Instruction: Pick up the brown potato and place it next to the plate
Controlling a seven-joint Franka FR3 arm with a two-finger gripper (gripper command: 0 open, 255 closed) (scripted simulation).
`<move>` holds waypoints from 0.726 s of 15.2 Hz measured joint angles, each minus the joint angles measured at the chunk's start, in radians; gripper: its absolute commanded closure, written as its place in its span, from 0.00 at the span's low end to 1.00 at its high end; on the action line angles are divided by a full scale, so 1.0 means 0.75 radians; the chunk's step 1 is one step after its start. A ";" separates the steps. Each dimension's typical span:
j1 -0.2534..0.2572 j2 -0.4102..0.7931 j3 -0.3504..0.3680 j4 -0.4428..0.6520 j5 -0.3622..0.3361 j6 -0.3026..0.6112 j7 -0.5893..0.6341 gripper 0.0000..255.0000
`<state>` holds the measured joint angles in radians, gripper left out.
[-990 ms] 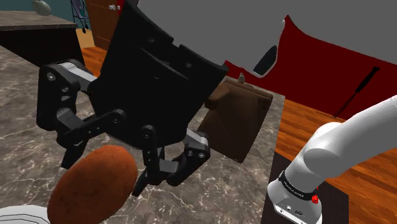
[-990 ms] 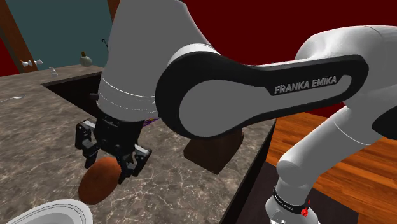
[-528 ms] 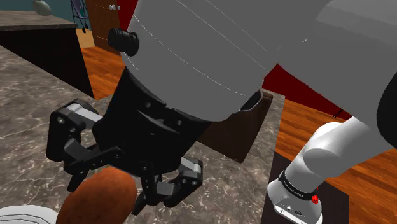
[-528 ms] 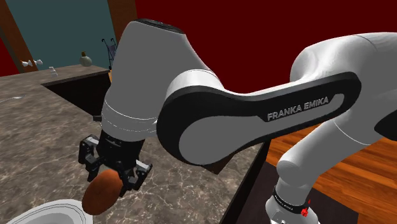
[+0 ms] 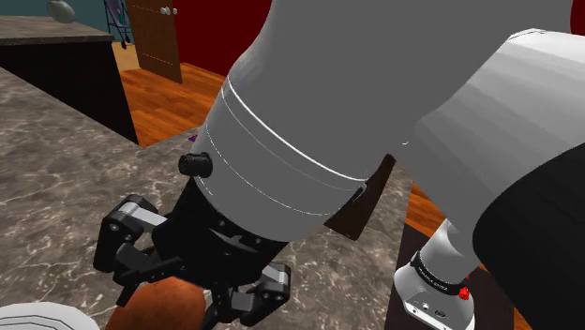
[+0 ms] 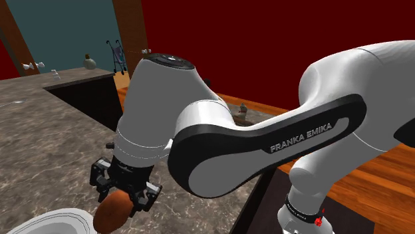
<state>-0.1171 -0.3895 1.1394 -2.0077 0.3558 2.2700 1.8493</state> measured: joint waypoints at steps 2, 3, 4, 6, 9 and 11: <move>-0.008 0.008 0.019 -0.025 -0.001 0.034 0.001 1.00; -0.007 0.009 0.023 -0.043 0.002 0.052 -0.001 1.00; -0.010 0.011 0.030 -0.055 0.002 0.072 -0.002 1.00; -0.013 0.014 0.041 -0.078 0.004 0.112 -0.004 1.00; -0.027 0.026 0.073 -0.107 -0.001 0.188 0.007 1.00; -0.029 0.030 0.083 -0.120 -0.005 0.211 0.012 1.00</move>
<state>-0.1389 -0.3667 1.2013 -2.0977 0.3523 2.4281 1.8581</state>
